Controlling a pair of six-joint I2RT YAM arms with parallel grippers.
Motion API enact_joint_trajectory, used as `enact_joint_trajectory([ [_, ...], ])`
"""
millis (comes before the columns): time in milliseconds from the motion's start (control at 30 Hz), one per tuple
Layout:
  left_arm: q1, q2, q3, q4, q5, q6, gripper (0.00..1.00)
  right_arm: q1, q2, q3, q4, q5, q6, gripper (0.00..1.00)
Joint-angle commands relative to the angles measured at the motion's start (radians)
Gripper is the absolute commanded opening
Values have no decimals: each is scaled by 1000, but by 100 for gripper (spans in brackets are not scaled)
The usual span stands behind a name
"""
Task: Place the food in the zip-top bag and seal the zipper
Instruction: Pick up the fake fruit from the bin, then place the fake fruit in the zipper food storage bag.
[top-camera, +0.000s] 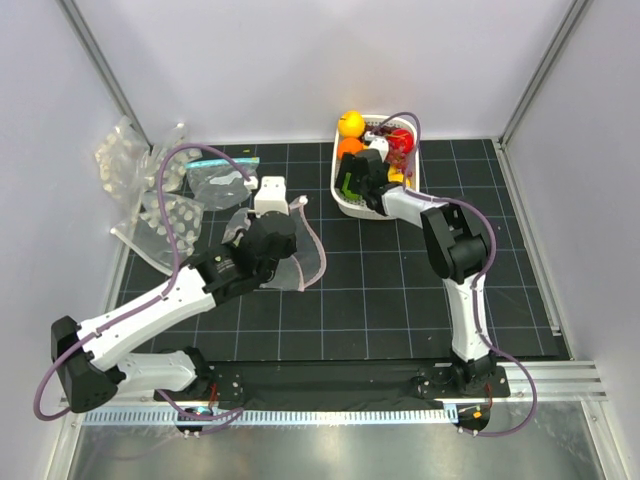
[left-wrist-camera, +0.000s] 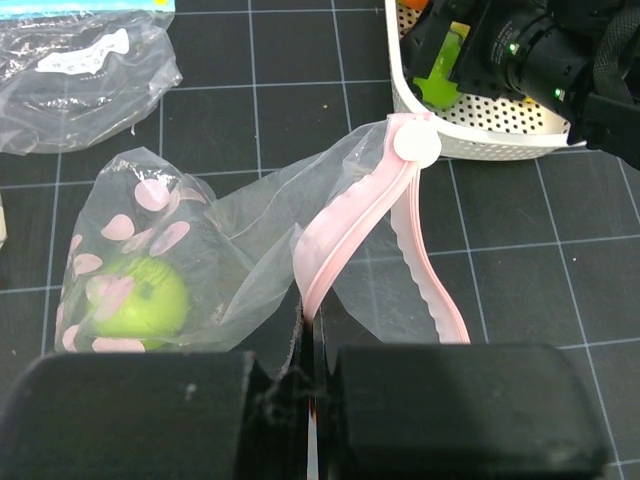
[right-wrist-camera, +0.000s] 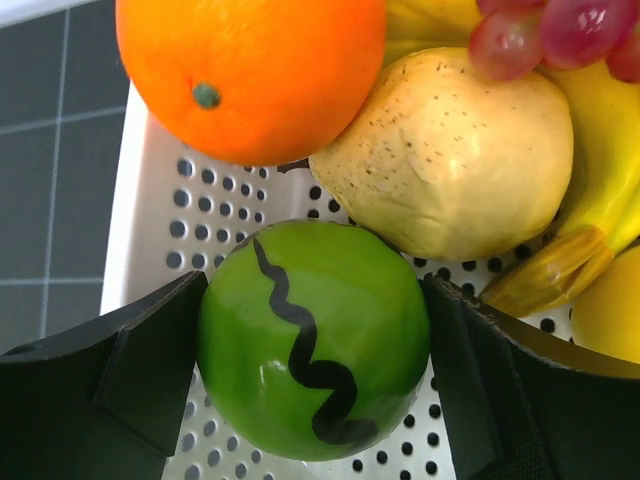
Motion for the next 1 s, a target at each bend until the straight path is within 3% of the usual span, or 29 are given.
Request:
enact_joint_trajectory([
  [0,-1,-40,-4,55,-1,-14,0,0,13,45,48,19,37,84],
  [33,-1,-41,-4,55,-8,-16,0,0,-7,25,68,22,34,74],
  [133,-1,-44,-9,57,-16,-24,0,0,-76,-50,127,34,20,63],
  [433,2,12,5,54,-22,-25,0,2,-315,-133,33,-12,-60,59],
  [600,45,86,57,-4,51,-53,0,28,-536,-304,39,-61,-28,57],
  [967,79,117,80,-23,171,-54,0,293,-941,-660,54,-43,-40,56],
])
